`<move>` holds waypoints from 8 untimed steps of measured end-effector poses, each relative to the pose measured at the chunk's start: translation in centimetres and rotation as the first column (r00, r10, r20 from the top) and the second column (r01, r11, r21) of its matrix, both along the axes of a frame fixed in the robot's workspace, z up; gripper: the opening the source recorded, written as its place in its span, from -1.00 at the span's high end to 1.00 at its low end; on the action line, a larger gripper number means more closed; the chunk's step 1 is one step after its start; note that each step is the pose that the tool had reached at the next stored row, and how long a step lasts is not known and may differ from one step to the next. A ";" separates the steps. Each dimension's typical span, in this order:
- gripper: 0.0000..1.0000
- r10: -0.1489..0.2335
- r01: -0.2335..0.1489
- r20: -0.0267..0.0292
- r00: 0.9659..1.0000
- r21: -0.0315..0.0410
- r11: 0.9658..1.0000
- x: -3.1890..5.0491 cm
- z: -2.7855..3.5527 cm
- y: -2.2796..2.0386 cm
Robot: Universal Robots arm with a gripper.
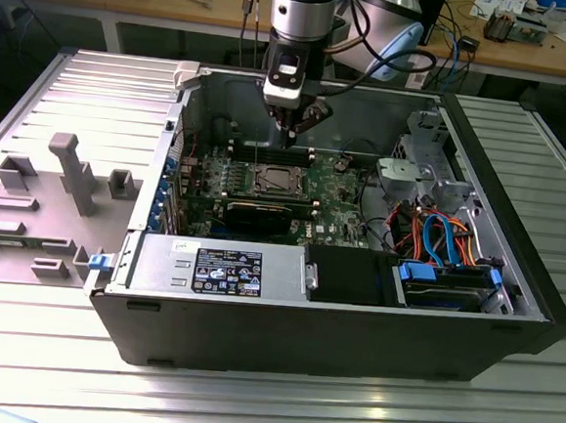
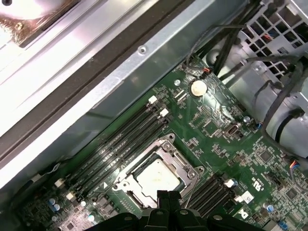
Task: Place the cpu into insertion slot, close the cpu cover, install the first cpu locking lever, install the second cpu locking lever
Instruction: 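Install the first cpu locking lever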
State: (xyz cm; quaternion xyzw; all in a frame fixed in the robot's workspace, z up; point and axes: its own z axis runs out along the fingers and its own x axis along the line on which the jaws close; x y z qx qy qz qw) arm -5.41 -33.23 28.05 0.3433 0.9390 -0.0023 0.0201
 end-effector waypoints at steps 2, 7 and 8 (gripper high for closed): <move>0.79 0.036 -0.036 -0.003 0.999 0.000 0.999 0.00 0.00 0.00; 0.79 0.133 -0.133 -0.008 0.991 0.000 0.991 0.00 0.00 0.00; 0.79 0.146 -0.146 -0.008 0.989 0.000 0.989 0.00 0.00 0.00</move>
